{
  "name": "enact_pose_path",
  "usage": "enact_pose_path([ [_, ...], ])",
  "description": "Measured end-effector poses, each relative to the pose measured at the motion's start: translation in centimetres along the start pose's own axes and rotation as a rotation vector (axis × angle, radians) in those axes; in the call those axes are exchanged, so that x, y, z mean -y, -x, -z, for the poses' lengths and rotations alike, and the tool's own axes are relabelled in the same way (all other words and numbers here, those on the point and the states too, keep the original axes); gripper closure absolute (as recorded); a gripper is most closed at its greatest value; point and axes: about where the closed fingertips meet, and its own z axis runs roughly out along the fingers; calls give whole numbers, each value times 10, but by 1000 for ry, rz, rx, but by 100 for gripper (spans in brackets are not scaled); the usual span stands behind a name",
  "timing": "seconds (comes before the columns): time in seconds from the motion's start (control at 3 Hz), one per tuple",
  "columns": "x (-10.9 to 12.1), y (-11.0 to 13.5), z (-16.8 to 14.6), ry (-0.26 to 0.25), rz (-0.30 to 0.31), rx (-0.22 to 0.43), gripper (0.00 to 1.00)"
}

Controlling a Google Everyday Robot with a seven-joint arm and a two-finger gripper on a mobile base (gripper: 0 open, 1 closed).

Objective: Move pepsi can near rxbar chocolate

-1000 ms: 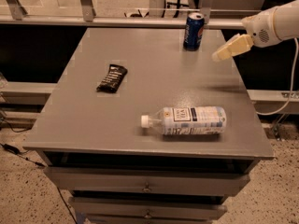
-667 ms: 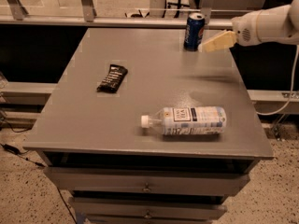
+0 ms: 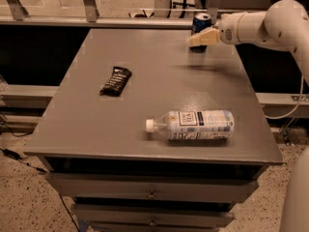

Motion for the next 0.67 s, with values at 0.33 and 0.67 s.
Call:
enact_pose_path([
  [0.33, 9, -1, -33, -13, 20, 28, 0],
  [0.67, 18, -7, -50, -26, 34, 29, 9],
])
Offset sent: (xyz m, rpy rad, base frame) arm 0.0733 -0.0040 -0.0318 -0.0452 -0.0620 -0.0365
